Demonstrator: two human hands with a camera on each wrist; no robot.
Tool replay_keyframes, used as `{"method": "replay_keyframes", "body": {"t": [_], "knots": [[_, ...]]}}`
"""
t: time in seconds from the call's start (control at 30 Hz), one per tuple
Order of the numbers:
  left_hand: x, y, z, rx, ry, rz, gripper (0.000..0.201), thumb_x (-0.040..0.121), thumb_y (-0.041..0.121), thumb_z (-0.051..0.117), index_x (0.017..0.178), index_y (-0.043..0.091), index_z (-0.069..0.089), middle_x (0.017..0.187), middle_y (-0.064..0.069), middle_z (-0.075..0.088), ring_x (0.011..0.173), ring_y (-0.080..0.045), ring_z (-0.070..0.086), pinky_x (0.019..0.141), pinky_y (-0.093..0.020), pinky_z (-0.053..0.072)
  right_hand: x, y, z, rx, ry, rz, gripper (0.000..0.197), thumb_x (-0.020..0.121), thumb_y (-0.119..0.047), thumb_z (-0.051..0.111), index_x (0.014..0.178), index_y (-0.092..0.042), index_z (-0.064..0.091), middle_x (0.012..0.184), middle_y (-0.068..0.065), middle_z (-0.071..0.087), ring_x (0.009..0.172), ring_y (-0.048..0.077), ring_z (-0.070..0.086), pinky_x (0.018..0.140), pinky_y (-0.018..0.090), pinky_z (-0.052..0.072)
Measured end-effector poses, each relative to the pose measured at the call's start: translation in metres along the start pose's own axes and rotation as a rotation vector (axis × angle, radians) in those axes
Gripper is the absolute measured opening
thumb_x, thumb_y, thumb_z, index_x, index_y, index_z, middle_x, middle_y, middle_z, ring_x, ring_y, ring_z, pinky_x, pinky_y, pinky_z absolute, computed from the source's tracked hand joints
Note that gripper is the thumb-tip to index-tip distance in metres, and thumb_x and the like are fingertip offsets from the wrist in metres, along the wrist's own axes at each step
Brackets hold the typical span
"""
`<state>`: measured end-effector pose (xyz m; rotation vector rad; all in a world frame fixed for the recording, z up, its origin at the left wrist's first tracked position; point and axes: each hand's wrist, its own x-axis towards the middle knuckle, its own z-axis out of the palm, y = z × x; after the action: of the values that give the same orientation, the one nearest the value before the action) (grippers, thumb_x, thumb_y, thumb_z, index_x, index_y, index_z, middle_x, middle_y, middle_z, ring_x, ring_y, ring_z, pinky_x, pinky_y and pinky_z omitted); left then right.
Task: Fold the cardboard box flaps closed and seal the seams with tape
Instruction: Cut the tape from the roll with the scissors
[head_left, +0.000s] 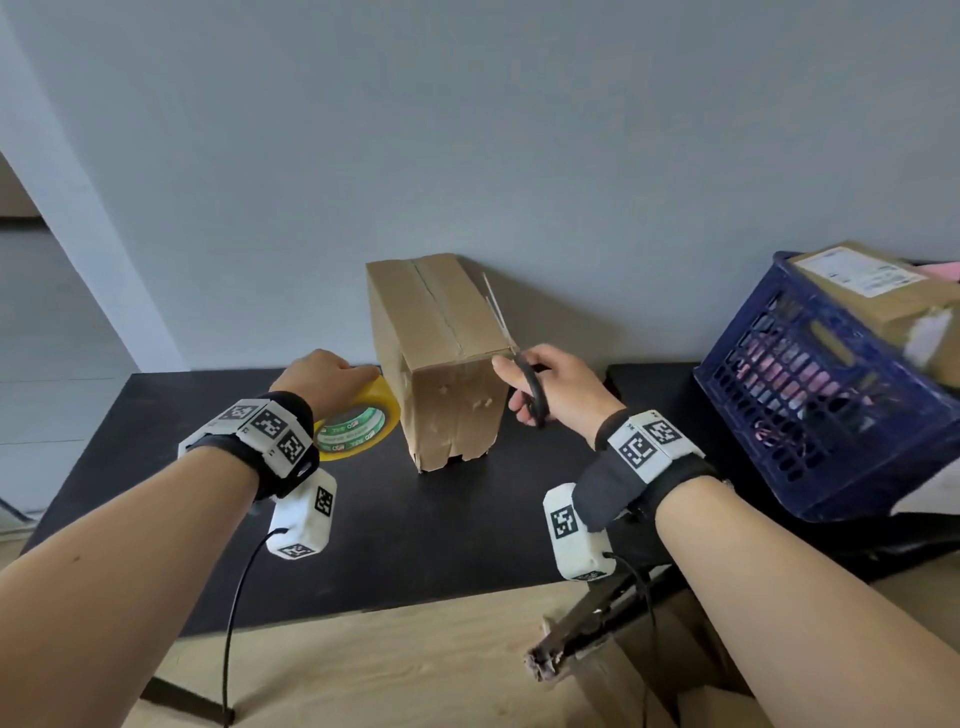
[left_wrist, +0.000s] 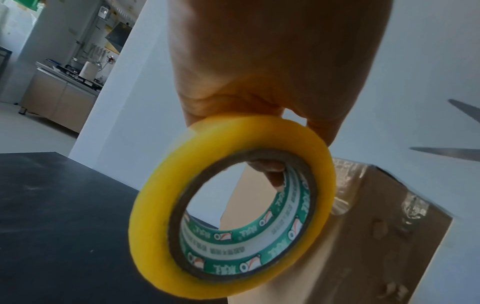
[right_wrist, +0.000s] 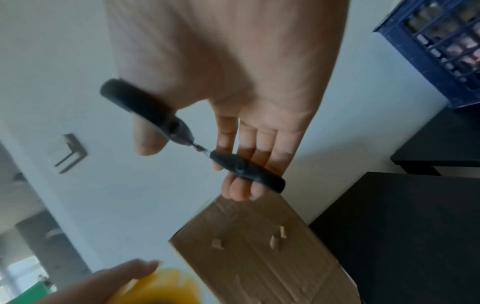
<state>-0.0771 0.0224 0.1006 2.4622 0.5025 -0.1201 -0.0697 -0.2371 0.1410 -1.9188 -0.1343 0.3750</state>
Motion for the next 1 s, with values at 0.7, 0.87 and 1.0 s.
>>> {"method": "replay_keyframes", "body": {"t": [0.7,0.87,1.0], "knots": [[0.002,-0.01,-0.002,-0.037,0.004,0.027,0.04,0.086,0.042,0.051,0.075,0.006,0.065,0.073,-0.009,0.061,0.064,-0.022,0.052,0.059,-0.028,0.039,-0.02,0.005,0.055,-0.256,-0.542,0.307,0.039,0.093,-0.048,0.048,0.101,-0.01,0.051,0.081,0.017,0.063,0.07,0.025,0.061,0.085,0.041,0.051],[0.005,-0.01,-0.003,-0.053,-0.009,0.026,0.039,0.086,0.041,0.05,0.069,0.008,0.061,0.065,-0.005,0.056,0.061,-0.02,0.051,0.056,-0.027,0.037,-0.01,0.008,0.067,-0.233,-0.505,0.324,0.043,0.091,-0.053,0.047,0.098,-0.011,0.05,0.082,0.018,0.064,0.071,0.026,0.062,0.088,0.042,0.051],[0.006,-0.011,-0.004,-0.058,-0.018,0.028,0.04,0.086,0.04,0.05,0.076,0.005,0.064,0.068,-0.007,0.057,0.063,-0.022,0.051,0.058,-0.027,0.038,0.001,0.006,0.076,-0.196,-0.483,0.314,0.044,0.09,-0.057,0.044,0.094,-0.015,0.051,0.084,0.018,0.065,0.072,0.026,0.063,0.089,0.043,0.052]]}}
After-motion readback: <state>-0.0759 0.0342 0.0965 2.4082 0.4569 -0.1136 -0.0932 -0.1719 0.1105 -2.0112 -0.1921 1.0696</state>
